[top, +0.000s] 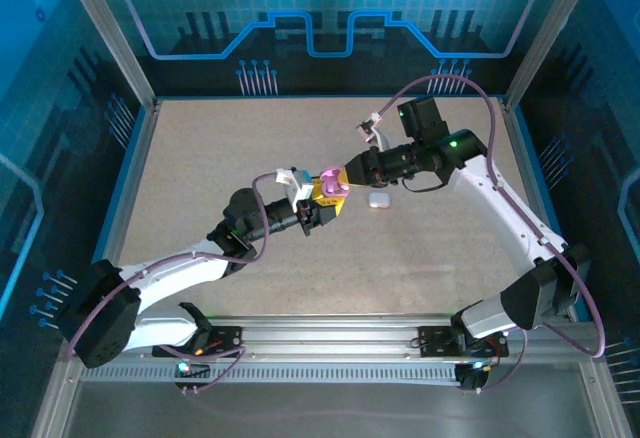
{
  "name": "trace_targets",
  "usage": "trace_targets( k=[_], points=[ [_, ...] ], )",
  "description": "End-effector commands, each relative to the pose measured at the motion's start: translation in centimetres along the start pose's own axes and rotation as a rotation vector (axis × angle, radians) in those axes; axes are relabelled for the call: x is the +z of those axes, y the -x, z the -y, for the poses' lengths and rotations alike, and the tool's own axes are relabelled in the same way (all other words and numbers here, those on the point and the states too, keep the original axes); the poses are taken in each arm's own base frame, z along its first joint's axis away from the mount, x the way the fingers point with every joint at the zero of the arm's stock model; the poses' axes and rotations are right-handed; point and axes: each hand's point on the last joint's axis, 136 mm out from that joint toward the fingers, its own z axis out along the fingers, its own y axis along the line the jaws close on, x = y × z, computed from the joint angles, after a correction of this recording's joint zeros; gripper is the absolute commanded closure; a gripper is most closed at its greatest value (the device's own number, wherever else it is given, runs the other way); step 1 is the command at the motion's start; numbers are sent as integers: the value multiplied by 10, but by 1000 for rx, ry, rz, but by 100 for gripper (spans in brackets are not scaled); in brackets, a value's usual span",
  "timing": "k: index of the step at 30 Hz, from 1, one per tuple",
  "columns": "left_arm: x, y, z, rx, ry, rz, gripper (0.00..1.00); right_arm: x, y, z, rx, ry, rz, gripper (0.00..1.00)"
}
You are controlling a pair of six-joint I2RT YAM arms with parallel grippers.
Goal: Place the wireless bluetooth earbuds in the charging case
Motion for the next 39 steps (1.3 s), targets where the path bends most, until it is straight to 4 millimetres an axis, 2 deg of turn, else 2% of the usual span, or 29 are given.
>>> trace_targets(
  k=[1, 12, 18, 26, 31, 34, 39],
  points=[
    [1, 34, 15, 38, -73, 95, 67, 1, 4, 8, -49, -67, 35, 78],
    [0, 38, 17, 42, -78, 101, 67, -3, 1, 10, -60, -118, 33, 70],
    [-1, 36, 16, 50, -68, 90, 67, -9, 2, 0, -83, -103, 45, 66],
    [-2, 30, 13, 73, -48, 61, 67, -38, 6, -26, -180, -72, 152, 60],
    [-2, 30, 18, 86, -75, 55, 68, -57, 19, -17, -122, -114, 279, 57],
    [-1, 31, 22, 90, -98, 49, 68, -56, 27, -12, -58, -120, 301, 55],
    [-1, 35, 27, 96, -119, 52, 67, -41, 34, -11, -5, -95, 233, 52]
  ],
)
